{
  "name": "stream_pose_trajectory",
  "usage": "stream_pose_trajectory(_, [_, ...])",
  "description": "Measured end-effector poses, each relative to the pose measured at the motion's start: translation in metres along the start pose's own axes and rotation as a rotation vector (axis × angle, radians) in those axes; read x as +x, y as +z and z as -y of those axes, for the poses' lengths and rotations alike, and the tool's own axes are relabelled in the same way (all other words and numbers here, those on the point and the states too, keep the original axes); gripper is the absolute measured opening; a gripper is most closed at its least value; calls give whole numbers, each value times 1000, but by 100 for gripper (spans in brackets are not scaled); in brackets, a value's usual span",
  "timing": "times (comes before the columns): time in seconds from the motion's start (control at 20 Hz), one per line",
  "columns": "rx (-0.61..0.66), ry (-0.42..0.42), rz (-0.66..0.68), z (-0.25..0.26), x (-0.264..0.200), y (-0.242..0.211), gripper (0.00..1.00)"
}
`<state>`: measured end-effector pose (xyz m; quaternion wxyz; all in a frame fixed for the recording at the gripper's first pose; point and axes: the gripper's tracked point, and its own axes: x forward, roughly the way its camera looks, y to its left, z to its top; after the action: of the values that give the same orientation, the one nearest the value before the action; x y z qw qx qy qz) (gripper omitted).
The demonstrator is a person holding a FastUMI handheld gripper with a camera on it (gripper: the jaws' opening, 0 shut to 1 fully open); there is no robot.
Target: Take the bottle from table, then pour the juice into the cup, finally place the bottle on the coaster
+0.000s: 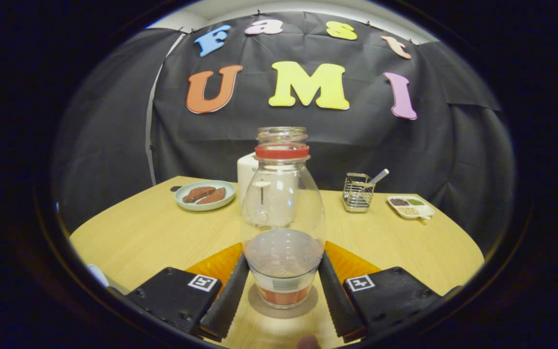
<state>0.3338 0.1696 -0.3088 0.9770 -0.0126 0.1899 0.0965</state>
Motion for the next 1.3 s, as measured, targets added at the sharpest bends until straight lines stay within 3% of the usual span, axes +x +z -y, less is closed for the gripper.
stream_pose_trajectory(0.3, [16,-17,17,5,-5,4,100])
stream_pose_trajectory(0.65, [38,10,99,-3,-44,51,99])
stream_pose_trajectory(0.9, [2,29,204,-9,-96,105,100])
stream_pose_trajectory(1.3, [-32,-12,310,9,-196,182,99])
